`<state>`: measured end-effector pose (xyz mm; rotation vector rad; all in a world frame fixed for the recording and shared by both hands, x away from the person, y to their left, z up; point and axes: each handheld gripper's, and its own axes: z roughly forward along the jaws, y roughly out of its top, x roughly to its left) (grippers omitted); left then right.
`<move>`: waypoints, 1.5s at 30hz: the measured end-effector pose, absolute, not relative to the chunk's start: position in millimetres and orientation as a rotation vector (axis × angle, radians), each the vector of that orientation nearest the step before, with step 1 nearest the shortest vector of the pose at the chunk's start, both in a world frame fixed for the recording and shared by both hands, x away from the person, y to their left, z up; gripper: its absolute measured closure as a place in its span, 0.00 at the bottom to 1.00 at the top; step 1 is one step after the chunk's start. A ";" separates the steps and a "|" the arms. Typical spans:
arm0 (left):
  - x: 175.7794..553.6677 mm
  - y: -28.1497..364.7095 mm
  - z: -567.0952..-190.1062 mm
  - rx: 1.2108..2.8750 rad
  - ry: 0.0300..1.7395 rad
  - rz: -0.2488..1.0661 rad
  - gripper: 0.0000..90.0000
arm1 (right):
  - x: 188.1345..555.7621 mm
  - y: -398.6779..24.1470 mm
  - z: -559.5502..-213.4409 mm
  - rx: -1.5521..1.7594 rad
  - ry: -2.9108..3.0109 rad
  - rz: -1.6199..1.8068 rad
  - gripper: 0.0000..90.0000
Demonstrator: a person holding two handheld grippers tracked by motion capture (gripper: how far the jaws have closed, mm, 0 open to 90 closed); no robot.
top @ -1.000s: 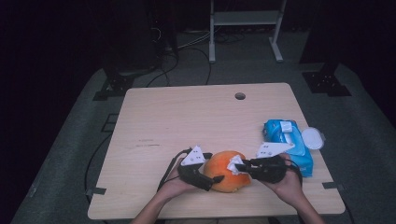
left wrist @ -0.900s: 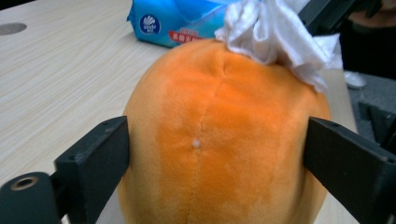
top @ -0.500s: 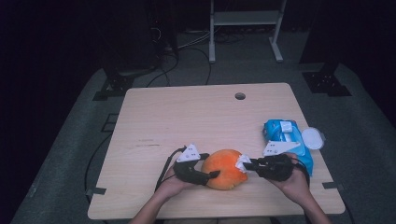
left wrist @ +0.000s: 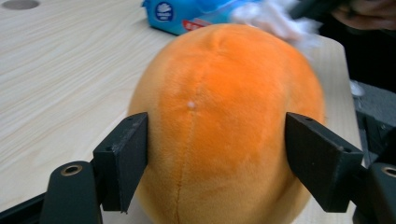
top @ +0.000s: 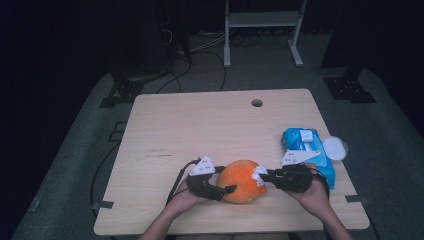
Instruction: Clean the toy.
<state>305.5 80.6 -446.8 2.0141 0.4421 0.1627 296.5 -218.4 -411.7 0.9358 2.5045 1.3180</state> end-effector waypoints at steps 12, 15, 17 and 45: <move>307.2 72.4 -442.1 1.987 0.439 0.173 0.13 | 296.6 -208.6 -406.7 0.921 2.479 1.420 0.88; 307.9 76.6 -444.7 1.999 0.459 0.175 0.23 | 290.0 -199.4 -401.7 0.850 2.504 1.411 0.87; 309.3 78.9 -445.9 1.995 0.473 0.163 0.26 | 290.5 -200.8 -401.9 0.848 2.518 1.407 0.88; 299.0 70.0 -446.7 2.012 0.419 0.231 0.28 | 300.3 -215.2 -409.4 0.968 2.502 1.451 0.88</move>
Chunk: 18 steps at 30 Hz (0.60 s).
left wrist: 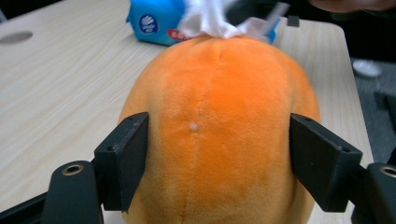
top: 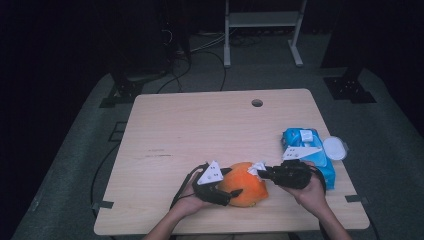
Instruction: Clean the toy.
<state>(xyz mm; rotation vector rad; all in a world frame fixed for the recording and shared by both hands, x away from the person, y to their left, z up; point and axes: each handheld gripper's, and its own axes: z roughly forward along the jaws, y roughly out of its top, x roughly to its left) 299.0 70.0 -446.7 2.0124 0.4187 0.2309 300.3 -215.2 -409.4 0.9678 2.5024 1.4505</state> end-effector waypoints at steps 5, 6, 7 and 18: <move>305.6 76.7 -448.6 1.977 0.516 0.173 0.28 | 291.0 -212.0 -408.0 0.918 2.555 1.464 0.88; 306.9 77.9 -448.8 1.971 0.529 0.165 0.28 | 290.0 -211.4 -407.4 0.905 2.561 1.459 0.88; 307.8 78.8 -449.1 1.966 0.538 0.160 0.28 | 290.0 -211.4 -407.4 0.905 2.561 1.459 0.88; 289.8 62.8 -444.2 2.025 0.329 0.268 0.27 | 311.3 -231.0 -421.4 1.076 2.515 1.435 0.88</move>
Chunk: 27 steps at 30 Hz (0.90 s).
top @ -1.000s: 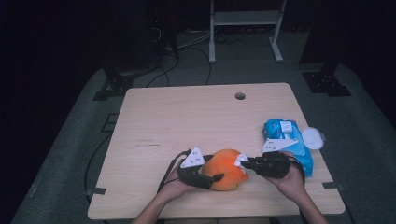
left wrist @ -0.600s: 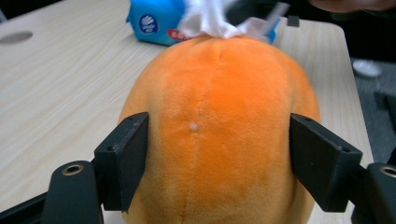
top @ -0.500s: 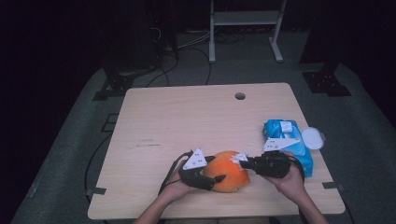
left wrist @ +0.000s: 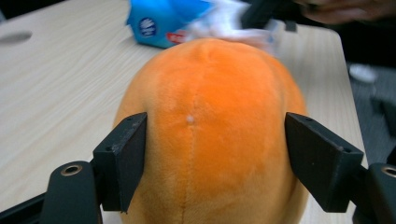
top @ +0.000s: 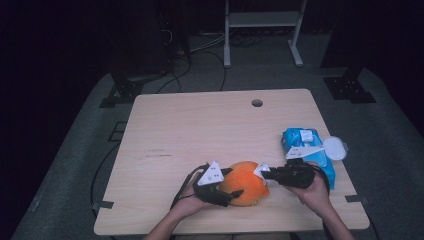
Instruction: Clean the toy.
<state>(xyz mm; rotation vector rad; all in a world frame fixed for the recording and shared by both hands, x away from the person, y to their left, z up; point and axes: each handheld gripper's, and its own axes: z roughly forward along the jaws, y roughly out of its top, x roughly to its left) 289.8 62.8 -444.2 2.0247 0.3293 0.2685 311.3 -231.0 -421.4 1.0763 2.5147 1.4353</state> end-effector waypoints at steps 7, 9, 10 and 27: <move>281.9 57.3 -447.0 2.055 0.211 0.261 0.22 | 320.4 -235.2 -427.8 1.139 2.504 1.418 0.87; 284.6 58.8 -446.3 2.044 0.235 0.249 0.13 | 319.1 -235.1 -425.2 1.119 2.505 1.415 0.88; 290.6 61.4 -445.0 2.002 0.315 0.223 0.11 | 317.1 -233.9 -423.3 1.099 2.516 1.415 0.88; 290.2 64.3 -433.3 2.074 0.286 0.453 0.28 | 305.0 -223.4 -413.5 1.035 2.497 1.525 0.89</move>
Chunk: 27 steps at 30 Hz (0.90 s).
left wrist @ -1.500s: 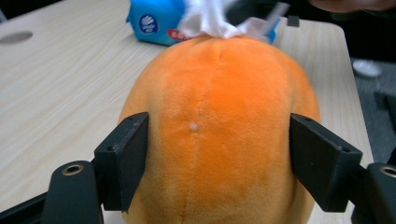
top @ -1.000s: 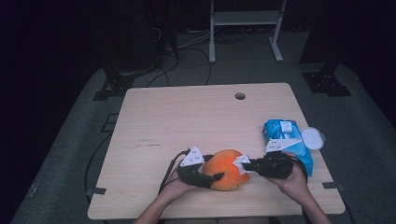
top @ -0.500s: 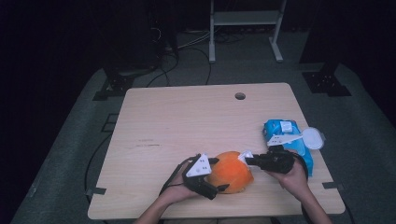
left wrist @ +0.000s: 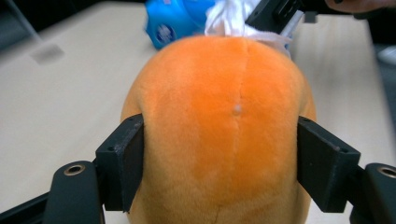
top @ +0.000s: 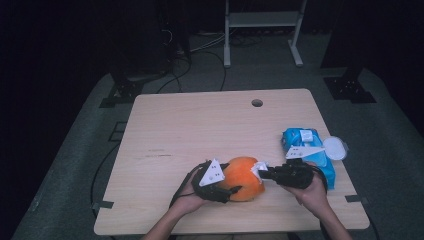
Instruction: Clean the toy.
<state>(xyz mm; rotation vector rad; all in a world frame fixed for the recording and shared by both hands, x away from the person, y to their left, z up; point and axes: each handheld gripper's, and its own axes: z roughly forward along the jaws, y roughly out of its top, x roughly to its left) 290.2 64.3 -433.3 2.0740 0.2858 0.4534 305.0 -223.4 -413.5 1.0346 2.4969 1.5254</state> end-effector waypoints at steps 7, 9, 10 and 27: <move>284.1 57.9 -445.0 2.100 0.217 0.464 0.25 | 303.9 -218.7 -413.5 1.013 2.508 1.492 0.89; 281.1 54.4 -444.9 2.107 0.181 0.474 0.22 | 295.4 -205.8 -403.6 0.917 2.514 1.493 0.89; 280.5 53.3 -444.5 2.110 0.174 0.478 0.22 | 295.4 -205.8 -403.6 0.917 2.514 1.493 0.89; 301.0 65.4 -450.4 2.027 0.482 0.207 0.07 | 288.6 -191.5 -406.9 0.845 2.540 1.406 0.89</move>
